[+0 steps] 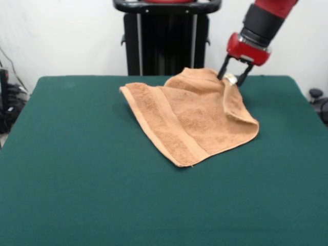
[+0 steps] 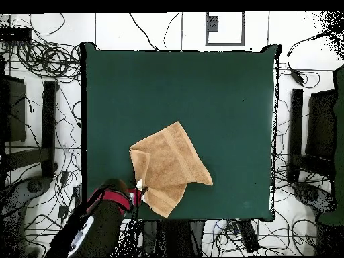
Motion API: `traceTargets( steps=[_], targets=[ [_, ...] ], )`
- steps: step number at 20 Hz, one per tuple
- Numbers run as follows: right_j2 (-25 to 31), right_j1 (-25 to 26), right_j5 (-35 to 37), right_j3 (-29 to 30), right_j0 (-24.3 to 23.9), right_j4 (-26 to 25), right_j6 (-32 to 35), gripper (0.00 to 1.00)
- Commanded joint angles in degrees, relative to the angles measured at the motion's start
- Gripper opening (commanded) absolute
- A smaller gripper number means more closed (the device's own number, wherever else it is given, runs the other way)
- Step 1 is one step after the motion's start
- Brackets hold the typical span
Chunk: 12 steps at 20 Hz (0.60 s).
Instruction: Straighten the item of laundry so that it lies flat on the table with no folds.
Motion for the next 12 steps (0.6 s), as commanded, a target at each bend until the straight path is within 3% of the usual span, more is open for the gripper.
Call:
traceTargets(
  steps=[1,3,7,12],
  targets=[
    [10.91,-4.16,-0.16,3.99,-3.91,3.17,-1.51,1.0],
    [14.41,-6.04,-1.19,5.5,-7.29,3.07,-3.36,1.0],
    [26.61,-9.97,-2.91,10.08,-17.94,4.79,-7.53,1.0],
    [33.39,-12.38,-1.73,11.44,-24.46,4.86,-8.25,1.0]
  ],
)
